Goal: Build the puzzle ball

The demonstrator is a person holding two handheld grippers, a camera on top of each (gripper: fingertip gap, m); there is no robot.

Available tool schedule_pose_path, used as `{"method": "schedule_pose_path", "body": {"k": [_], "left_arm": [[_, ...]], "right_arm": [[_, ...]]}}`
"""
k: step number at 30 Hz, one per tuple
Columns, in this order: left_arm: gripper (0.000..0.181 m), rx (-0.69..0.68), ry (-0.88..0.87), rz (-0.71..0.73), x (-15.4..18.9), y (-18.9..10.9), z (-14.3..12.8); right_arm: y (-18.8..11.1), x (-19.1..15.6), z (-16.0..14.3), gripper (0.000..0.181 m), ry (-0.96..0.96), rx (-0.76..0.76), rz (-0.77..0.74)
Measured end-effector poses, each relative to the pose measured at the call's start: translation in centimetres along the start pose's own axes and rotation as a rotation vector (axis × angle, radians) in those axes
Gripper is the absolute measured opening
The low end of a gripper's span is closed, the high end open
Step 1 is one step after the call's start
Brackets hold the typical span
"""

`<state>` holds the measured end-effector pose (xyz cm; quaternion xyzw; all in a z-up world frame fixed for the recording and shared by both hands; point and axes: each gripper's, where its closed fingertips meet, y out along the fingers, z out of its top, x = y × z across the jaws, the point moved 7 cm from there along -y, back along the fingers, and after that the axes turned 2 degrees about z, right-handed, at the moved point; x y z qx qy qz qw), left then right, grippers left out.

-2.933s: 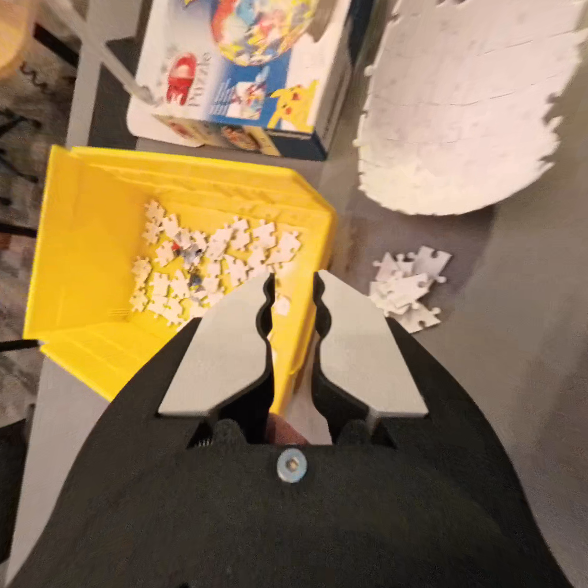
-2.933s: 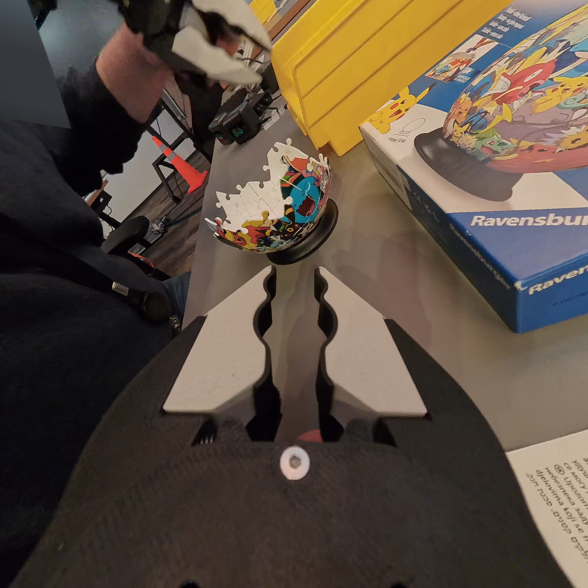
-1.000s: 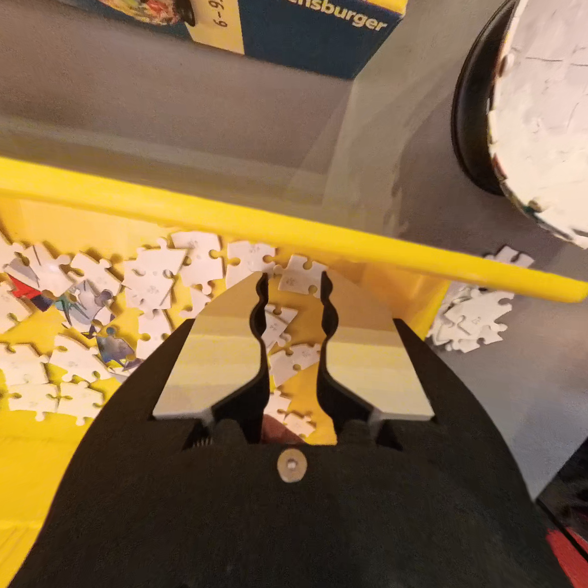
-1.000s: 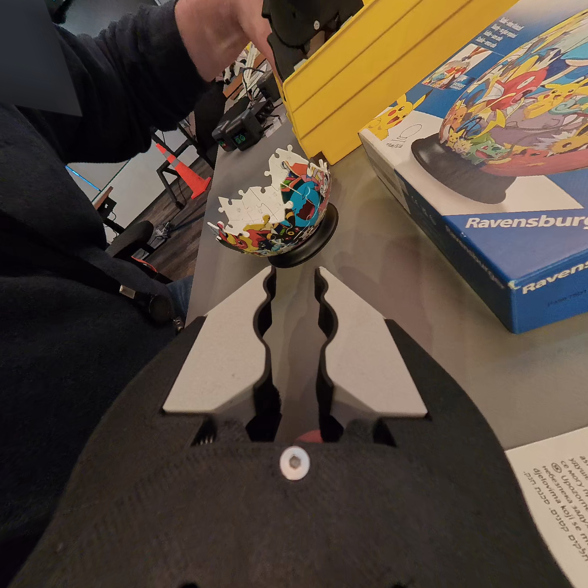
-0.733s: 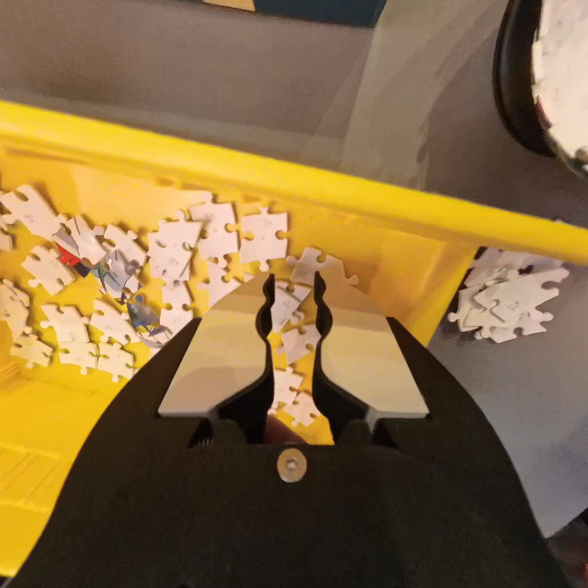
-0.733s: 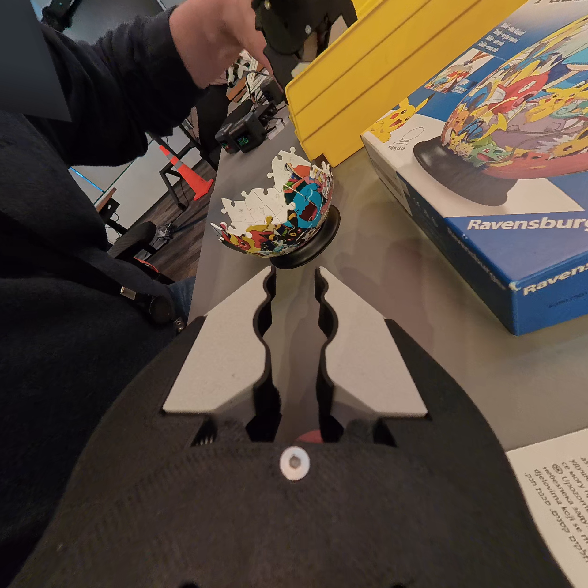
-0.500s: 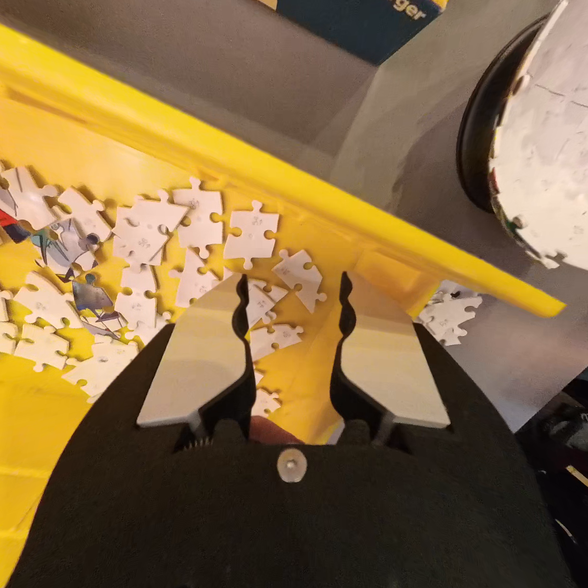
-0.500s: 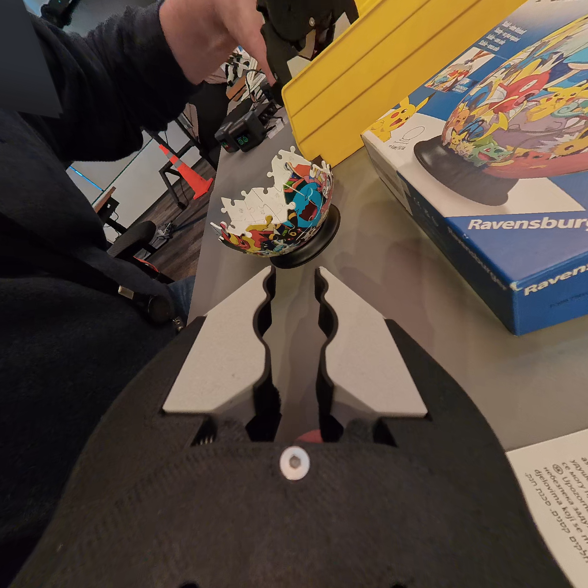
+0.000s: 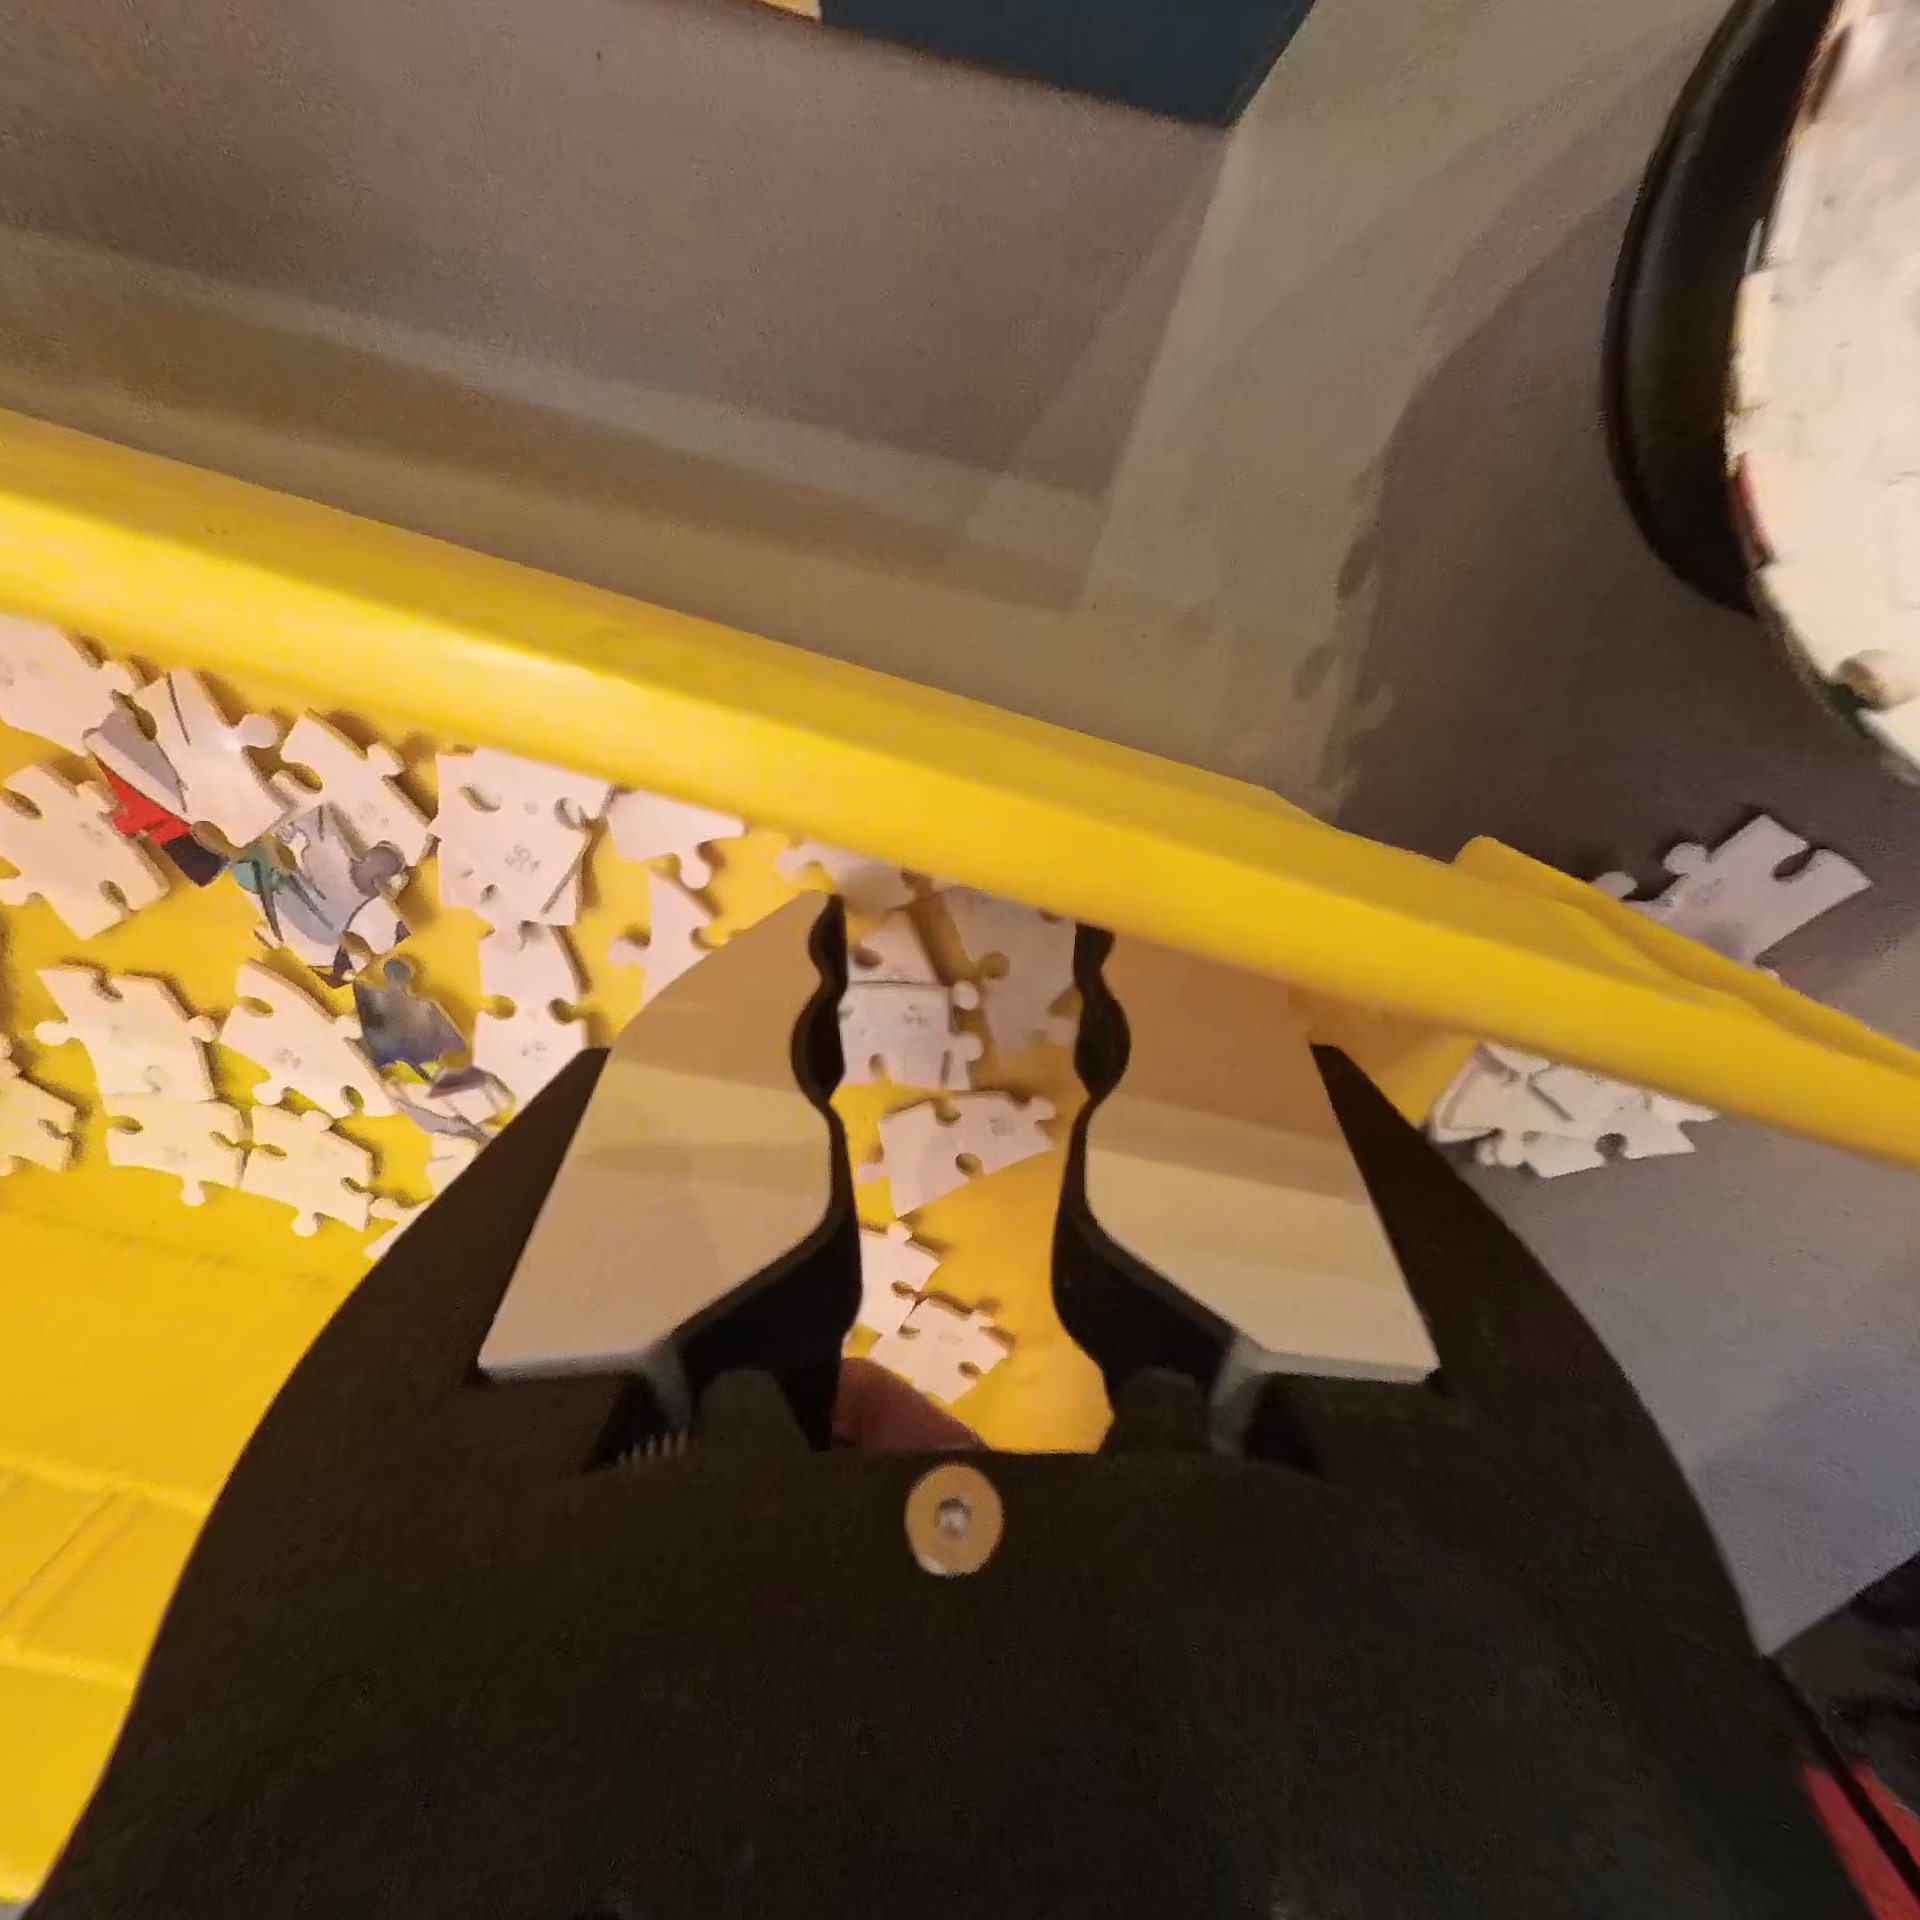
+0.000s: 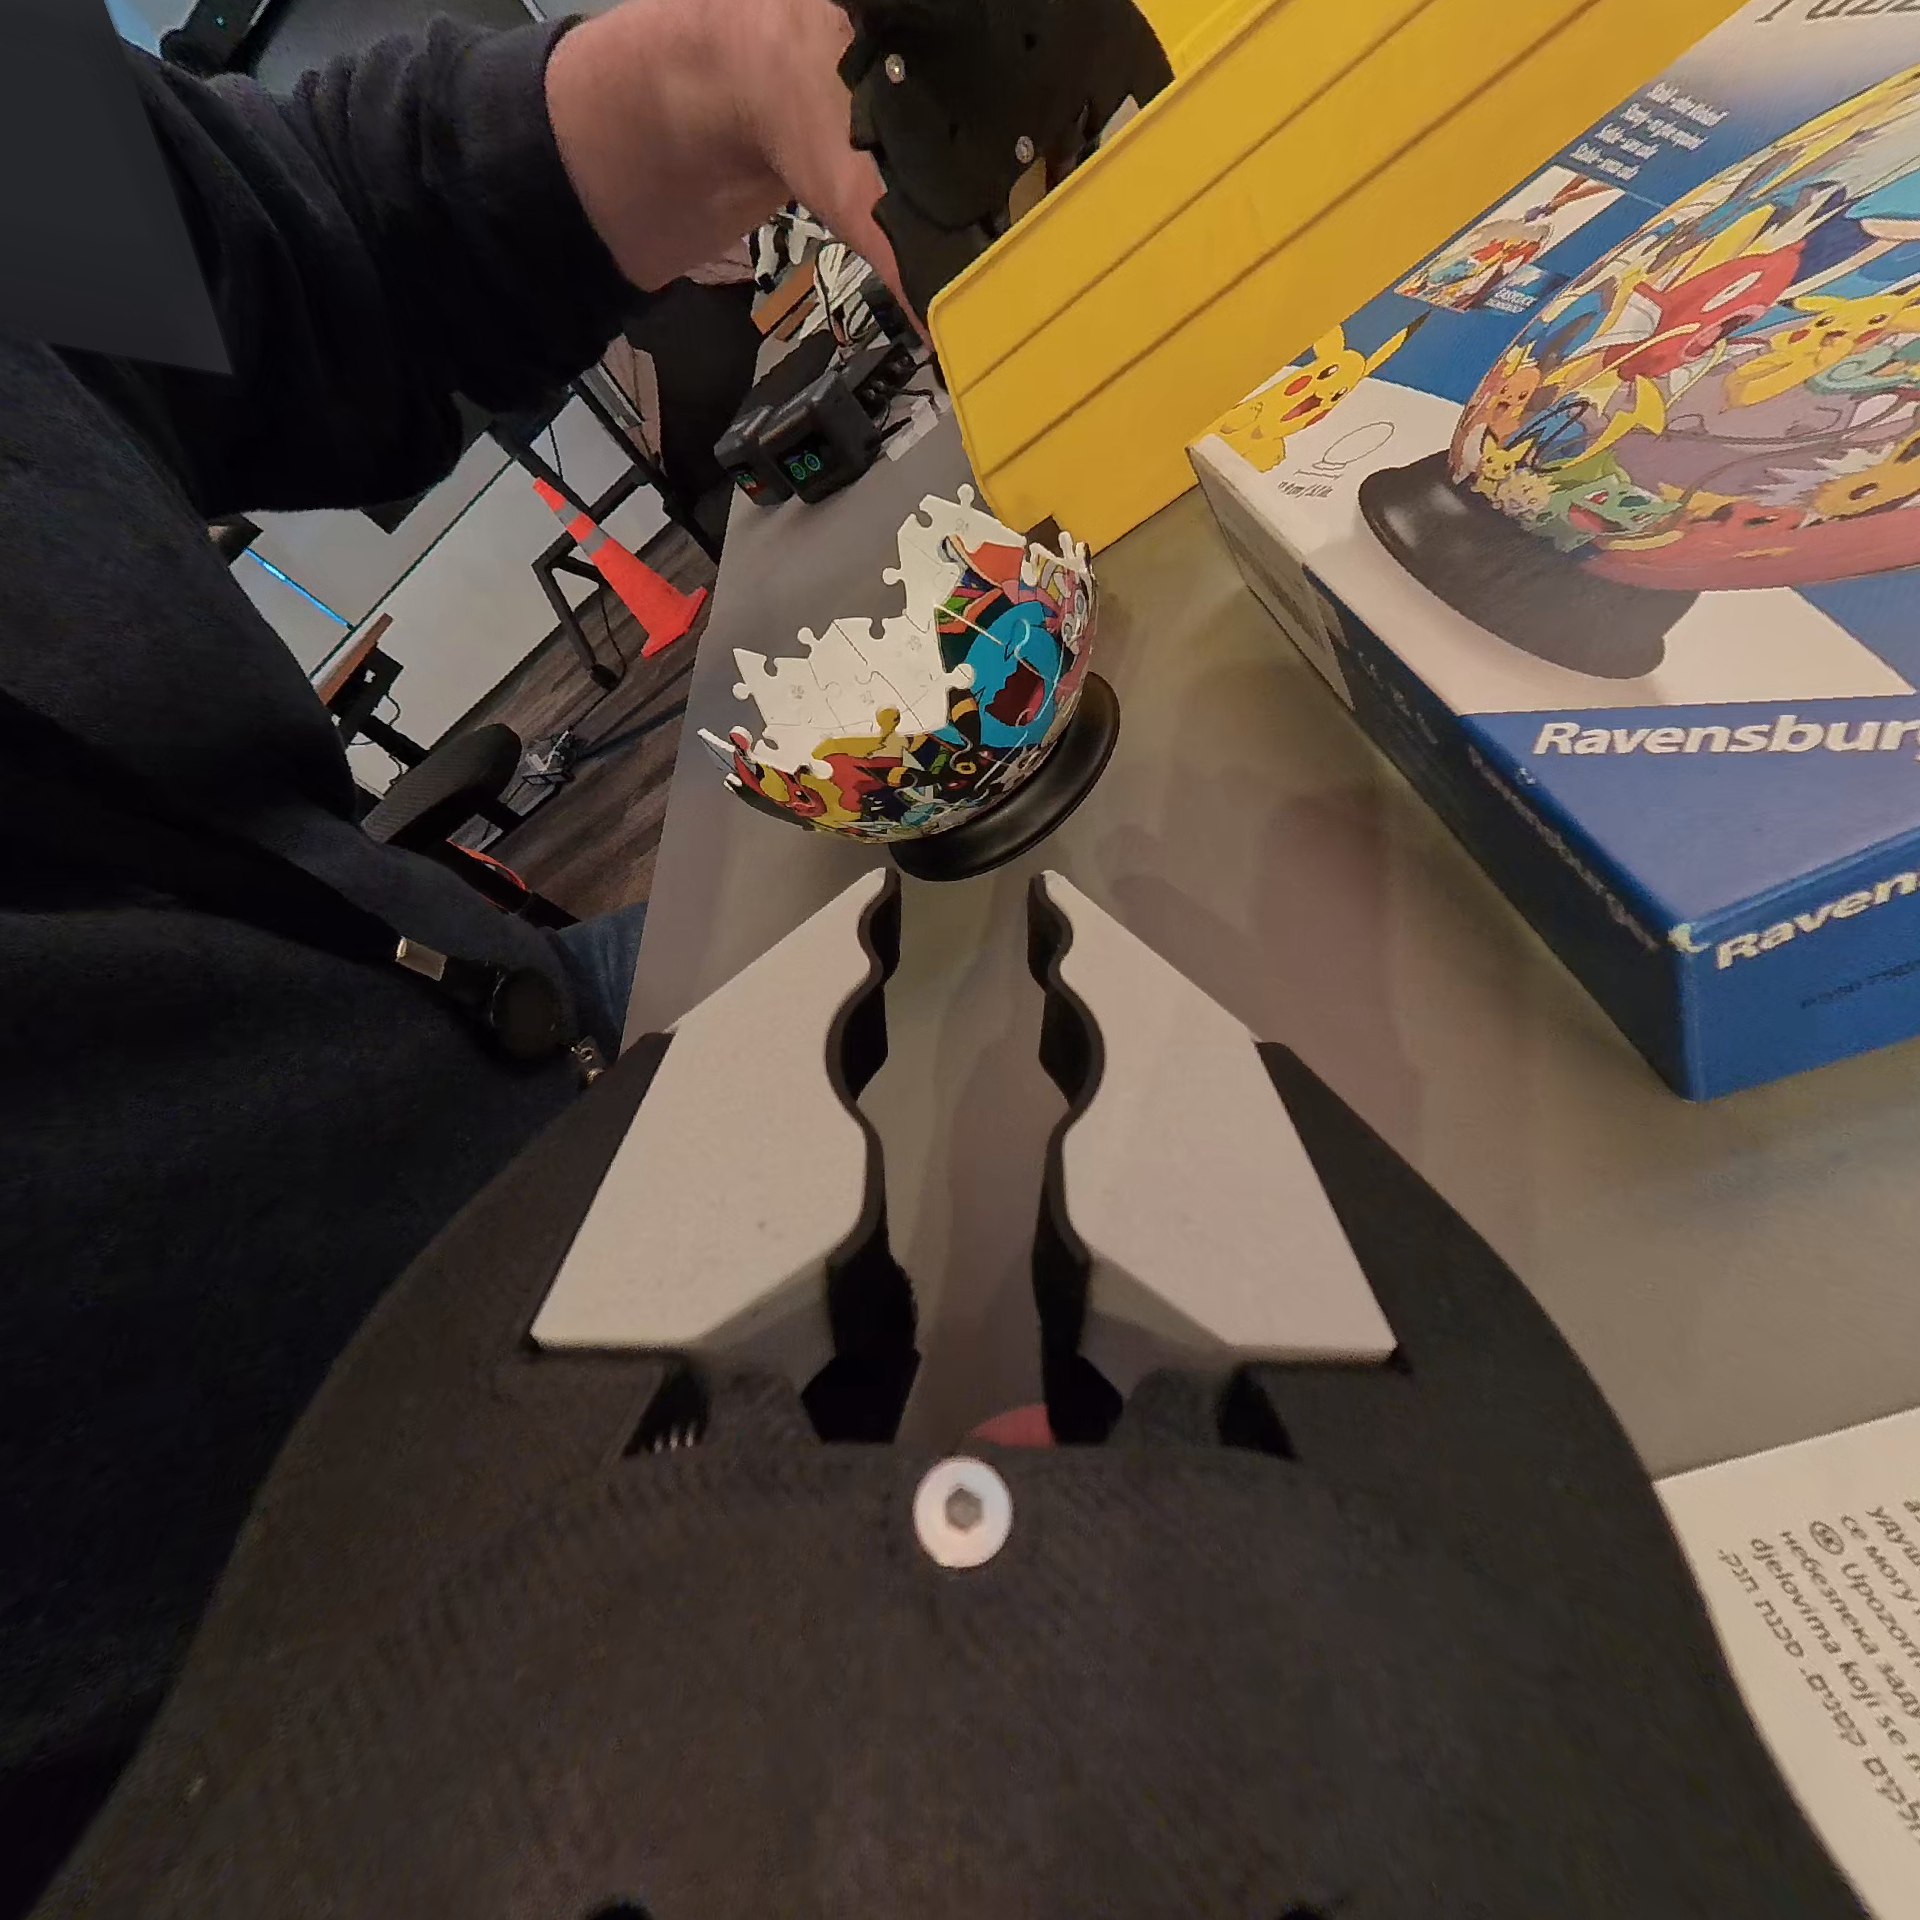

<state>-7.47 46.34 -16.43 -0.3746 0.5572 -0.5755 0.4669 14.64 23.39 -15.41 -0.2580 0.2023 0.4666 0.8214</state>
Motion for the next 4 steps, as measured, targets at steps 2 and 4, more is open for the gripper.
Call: {"method": "schedule_pose_path", "body": {"k": [2,4], "left_arm": [[0.026,-0.02,0.018,0.066,-0.58,-0.08,-0.53],[0.023,0.008,-0.015,0.051,-0.71,-0.06,-0.84]], "right_arm": [[-0.01,-0.01,0.0,0.023,-0.001,0.0,0.001],[-0.01,-0.02,0.0,0.023,-0.001,0.001,0.002]]}}
